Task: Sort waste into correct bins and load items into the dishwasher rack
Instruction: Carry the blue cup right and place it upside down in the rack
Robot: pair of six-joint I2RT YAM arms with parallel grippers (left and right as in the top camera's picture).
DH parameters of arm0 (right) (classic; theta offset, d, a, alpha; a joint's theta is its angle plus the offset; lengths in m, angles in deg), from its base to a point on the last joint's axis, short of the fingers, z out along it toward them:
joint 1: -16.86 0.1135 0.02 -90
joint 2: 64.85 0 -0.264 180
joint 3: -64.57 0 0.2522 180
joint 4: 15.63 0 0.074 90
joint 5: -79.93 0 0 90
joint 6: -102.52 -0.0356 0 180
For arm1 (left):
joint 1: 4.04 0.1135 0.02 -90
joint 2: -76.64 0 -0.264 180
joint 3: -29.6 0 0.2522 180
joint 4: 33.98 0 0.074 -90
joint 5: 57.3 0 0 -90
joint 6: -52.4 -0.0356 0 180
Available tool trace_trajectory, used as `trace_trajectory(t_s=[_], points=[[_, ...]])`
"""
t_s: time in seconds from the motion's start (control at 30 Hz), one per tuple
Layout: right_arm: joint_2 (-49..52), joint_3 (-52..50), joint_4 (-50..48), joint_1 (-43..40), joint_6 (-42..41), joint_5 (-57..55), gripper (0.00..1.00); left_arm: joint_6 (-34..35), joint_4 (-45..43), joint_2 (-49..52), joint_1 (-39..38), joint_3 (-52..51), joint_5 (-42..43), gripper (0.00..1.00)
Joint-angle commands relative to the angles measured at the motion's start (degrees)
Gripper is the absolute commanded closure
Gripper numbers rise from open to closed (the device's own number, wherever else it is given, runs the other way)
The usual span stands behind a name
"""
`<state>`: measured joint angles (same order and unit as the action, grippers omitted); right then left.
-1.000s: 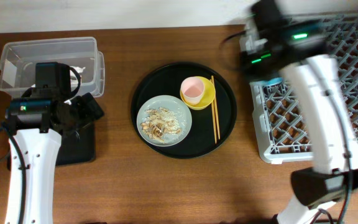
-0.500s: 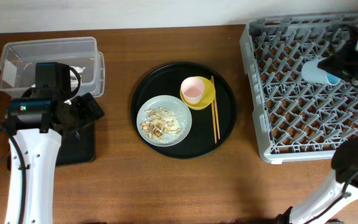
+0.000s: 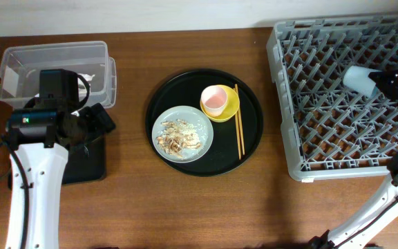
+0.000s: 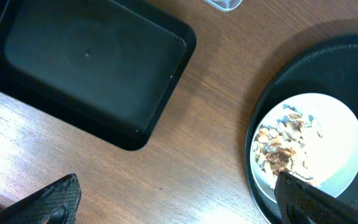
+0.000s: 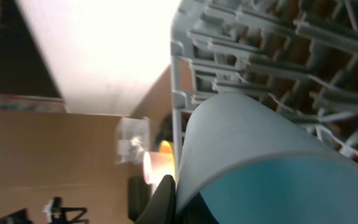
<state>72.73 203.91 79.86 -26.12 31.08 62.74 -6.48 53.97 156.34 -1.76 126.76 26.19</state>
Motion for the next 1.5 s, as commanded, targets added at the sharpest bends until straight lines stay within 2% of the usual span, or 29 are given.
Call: trace_trajectory(t_s=[0.0, 0.3, 0.4, 0.5, 0.63, 0.7, 0.77, 0.97, 1.2, 1.47], points=[[0.9, 0.3, -2.3, 0.8, 1.2, 11.3, 0.96, 0.6, 0.0, -0.8, 0.2, 0.0, -0.9, 0.01], [3.4, 0.3, -9.9, 4.7, -1.7, 6.1, 0.96, 0.6, 0.0, -0.8, 0.2, 0.0, -0.9, 0.01], [4.7, 0.3, -10.0, 4.5, -4.3, 5.4, 0.95, 0.6, 0.0, -0.8, 0.2, 0.0, -0.9, 0.01], [4.8, 0.3, -9.6, 4.2, -8.5, -3.2, 0.94, 0.6, 0.0, -0.8, 0.2, 0.0, -0.9, 0.01], [4.8, 0.3, -7.1, 3.6, -8.5, -4.6, 0.94, 0.6, 0.0, -0.8, 0.2, 0.0, -0.9, 0.01], [4.8, 0.3, -5.4, 3.1, -8.6, -3.7, 0.89, 0.6, 0.0, -0.8, 0.2, 0.0, -0.9, 0.01], [4.5, 0.3, -3.8, 2.2, -8.5, -3.0, 0.8, 0.6, 0.0, -0.8, 0.2, 0.0, -0.9, 0.01], [0.9, 0.3, -0.6, -0.1, -8.4, -4.3, 0.69, 0.6, 0.0, -0.8, 0.2, 0.0, -0.9, 0.01], [-8.3, 0.3, 0.2, -1.7, -15.1, -18.1, 0.57, 0.6, 0.0, -0.8, 0.2, 0.0, -0.9, 0.01], [-20.2, 0.3, 0.8, -1.3, -19.5, -18.9, 0.57, 0.6, 0.0, -0.8, 0.2, 0.0, -0.9, 0.01]])
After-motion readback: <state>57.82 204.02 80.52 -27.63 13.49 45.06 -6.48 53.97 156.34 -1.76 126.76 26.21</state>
